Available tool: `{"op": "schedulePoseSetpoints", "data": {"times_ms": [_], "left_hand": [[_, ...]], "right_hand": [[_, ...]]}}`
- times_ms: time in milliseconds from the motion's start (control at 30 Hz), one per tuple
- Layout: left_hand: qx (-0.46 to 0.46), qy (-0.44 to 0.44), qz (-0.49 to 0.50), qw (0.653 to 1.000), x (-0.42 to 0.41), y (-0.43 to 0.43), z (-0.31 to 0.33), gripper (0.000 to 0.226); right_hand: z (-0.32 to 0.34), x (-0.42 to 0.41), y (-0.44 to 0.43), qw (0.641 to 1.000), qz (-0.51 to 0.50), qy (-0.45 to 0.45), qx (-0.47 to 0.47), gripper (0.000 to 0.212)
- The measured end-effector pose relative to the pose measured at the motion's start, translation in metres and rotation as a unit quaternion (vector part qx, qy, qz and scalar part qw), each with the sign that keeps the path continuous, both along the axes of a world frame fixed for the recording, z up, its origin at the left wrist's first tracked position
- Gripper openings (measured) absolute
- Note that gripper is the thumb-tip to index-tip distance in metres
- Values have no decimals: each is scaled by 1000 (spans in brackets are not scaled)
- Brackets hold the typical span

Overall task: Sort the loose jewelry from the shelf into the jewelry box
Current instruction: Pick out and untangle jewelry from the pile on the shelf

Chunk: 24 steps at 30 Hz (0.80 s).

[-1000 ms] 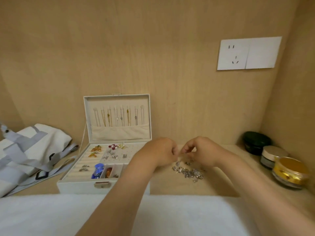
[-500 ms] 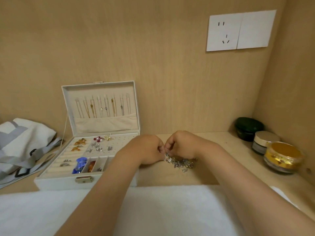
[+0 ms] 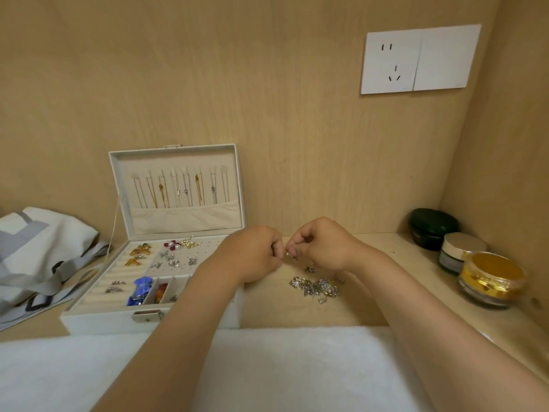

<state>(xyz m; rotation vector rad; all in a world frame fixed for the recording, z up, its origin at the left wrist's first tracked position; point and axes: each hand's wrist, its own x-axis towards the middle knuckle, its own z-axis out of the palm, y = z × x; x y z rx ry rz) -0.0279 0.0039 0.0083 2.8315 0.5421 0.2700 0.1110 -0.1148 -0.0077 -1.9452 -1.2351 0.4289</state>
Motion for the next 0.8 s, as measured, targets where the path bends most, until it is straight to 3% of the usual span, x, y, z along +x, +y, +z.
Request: {"op": "schedulePoseSetpoints", "data": {"times_ms": [300, 500, 800], "left_hand": [[-53, -71, 42, 995, -37, 21, 23, 5], [-37, -92, 84, 992, -76, 45, 28, 6], [-69, -144, 94, 983, -110, 60, 24, 2]], "right_hand": [[24, -32, 0, 990, 1, 129, 59, 11], [45, -57, 22, 989, 11, 126, 79, 7], [58, -97, 66, 993, 96, 59, 15, 3]]}}
